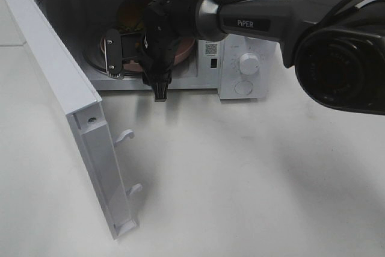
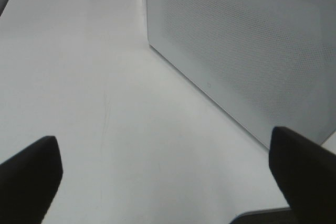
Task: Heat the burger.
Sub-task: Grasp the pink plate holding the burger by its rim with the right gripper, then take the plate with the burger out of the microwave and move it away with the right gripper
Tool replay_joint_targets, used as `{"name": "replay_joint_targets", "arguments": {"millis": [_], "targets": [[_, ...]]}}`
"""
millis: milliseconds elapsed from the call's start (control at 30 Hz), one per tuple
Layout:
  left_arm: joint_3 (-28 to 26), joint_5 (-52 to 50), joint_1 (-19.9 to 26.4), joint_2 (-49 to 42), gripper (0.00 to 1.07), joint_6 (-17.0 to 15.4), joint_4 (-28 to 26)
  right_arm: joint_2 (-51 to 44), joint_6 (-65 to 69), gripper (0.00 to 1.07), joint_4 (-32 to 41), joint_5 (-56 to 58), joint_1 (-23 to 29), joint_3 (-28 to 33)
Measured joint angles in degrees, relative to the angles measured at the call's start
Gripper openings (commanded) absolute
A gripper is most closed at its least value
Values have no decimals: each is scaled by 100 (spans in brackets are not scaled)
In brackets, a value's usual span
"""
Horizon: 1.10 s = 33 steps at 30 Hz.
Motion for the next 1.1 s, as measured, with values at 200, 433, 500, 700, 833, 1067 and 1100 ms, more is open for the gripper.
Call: {"name": "replay_joint_targets", "arguments": {"millis": [200, 433, 500, 700, 833, 1067, 1100], "targets": [[0, 0, 0, 0, 101, 0, 0, -92, -17, 0, -34, 29, 57, -57], [0, 0, 0, 0, 101, 0, 0, -246, -120, 0, -103, 52, 103, 120], [0, 0, 0, 0, 101, 0, 0, -281, -178, 0, -103, 63, 115, 160], [0, 0, 0, 0, 101, 0, 0, -619, -567, 0, -103, 63, 138, 636], [0, 0, 0, 0, 101, 0, 0, -768, -751, 0, -172, -11, 143, 905], [0, 0, 0, 0, 101, 0, 0, -1335, -1163, 0, -298, -682, 160, 2040], [0, 0, 0, 0, 101, 0, 0, -1335, -1163, 0, -298, -682, 160, 2040]]}}
